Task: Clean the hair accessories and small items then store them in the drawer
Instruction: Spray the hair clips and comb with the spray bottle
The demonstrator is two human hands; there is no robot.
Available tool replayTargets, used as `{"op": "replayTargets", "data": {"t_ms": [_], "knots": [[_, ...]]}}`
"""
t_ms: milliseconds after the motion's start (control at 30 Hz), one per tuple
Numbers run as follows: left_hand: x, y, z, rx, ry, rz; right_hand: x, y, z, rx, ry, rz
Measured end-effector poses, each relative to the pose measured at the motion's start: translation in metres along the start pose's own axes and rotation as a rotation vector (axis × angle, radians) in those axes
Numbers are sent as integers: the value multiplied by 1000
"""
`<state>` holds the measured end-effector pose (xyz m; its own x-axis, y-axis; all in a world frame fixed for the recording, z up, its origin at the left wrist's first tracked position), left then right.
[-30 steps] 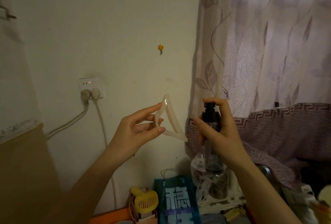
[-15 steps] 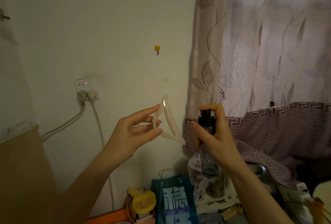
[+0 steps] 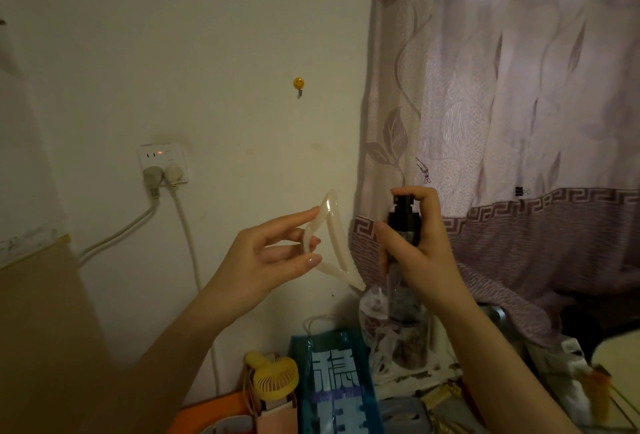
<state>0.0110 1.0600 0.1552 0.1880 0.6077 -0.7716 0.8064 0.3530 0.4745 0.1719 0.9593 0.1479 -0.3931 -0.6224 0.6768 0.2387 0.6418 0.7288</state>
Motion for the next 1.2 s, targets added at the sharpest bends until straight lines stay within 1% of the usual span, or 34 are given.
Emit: {"op": "replayTargets", "data": {"t_ms": [133, 333, 533, 867, 1200], "knots": [[1, 0, 5, 20, -4, -4, 3, 0, -5, -37, 8, 3], [1, 1, 8, 31, -10, 11, 4, -10, -3, 13, 25, 4], [7, 3, 11, 16, -44, 32, -10, -29, 0, 3, 51, 98], [28, 3, 23, 25, -66, 4, -37, -62, 14, -18, 156, 203], [60, -12, 53, 49, -154, -56, -65, -100, 8, -121, 144, 313]]}}
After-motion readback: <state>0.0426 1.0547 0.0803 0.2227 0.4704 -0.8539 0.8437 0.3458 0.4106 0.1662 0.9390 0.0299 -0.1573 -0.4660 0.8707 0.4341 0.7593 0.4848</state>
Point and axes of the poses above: each hand's wrist, its own y-axis towards the middle knuckle, its own z-axis out of the palm, x = y × z, the point moved 9 cm from there along y, towards the middle knuckle, and after that the axes turned 11 degrees about x, right-handed, at the moved point
